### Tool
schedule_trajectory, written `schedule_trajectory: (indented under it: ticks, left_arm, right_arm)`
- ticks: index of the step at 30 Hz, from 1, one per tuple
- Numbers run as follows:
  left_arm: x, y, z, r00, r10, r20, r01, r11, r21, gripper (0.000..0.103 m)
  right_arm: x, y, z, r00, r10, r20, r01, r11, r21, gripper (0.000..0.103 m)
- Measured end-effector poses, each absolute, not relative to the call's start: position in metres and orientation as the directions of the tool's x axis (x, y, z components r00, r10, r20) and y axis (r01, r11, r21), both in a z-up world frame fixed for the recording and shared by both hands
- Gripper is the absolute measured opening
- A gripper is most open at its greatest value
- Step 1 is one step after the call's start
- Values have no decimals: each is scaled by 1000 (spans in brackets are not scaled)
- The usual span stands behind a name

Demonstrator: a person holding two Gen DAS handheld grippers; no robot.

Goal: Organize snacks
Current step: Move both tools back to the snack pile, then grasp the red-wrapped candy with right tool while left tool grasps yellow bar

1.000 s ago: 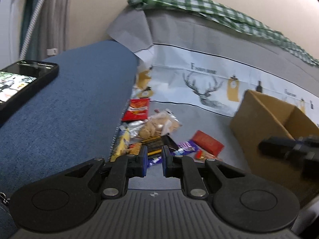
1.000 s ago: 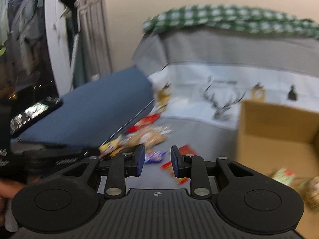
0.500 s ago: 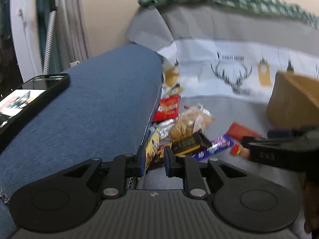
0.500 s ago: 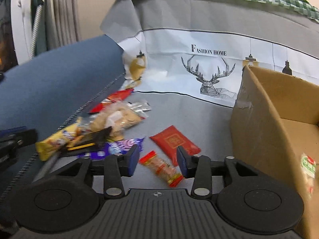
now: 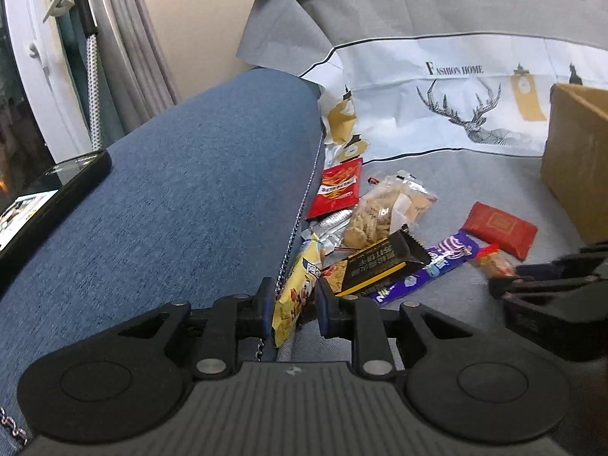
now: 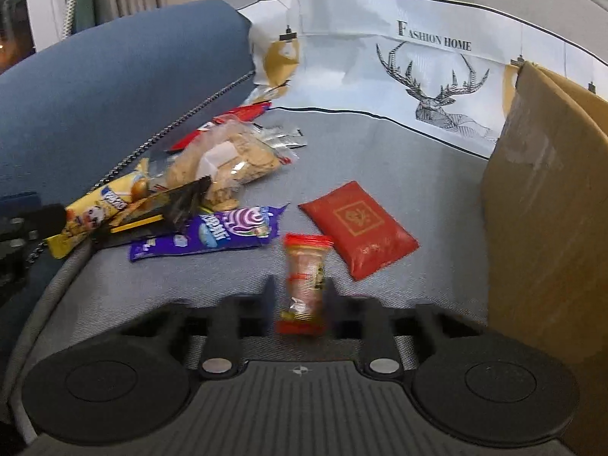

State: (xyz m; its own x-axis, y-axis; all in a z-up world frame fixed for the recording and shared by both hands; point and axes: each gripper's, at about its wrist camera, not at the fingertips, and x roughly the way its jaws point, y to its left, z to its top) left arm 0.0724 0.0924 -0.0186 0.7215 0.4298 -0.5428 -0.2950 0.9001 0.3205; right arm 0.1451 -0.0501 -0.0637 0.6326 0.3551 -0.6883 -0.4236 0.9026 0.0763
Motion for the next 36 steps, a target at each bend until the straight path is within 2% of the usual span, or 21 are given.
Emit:
schedule_trajectory:
  ticks: [5,9,11,16,21,25,29,31,36]
  left_arm:
    - [96,84,-36,679,516,-522,-284,841,461,25]
    - [113,82,-54,632,557,-538,-238,801,549,25]
    - [115,83,-57,625,563,-541,-230,795,562,24]
    - [112,93,-55,617,526,-586,-214,828,518,11]
    - [84,97,-25,688,410,-599,-223,905,362,10]
    - [46,101,-4,734,223,-641,-180,975,133,10]
    - [31,102,-2,693,-11,-720,-63,995,-76,11]
    - [31,98,-8,644,-76,-761,-18,993,-114,11]
    - [42,94,-19,591,-69,-804,-20,995,-100,12]
  right_arm:
    - [137,-56,-62,625,356,-695,-407,908,99,19]
    - [126,-61,-53,614,356,-705,-402,909,109,19]
    - [118,-65,-49,601,359,-714,-402,908,118,19]
    - [94,-77,-40,577,349,-739,-392,912,124,19]
    - [64,-82,-28,559,369,-743,-421,898,129,19]
    - [39,-88,-15,568,402,-718,-458,880,130,19]
    - [18,-94,-11,584,424,-692,-491,863,115,19]
    - [10,-97,-17,591,414,-693,-504,859,83,19]
    - [17,-96,-31,588,377,-716,-485,873,62,17]
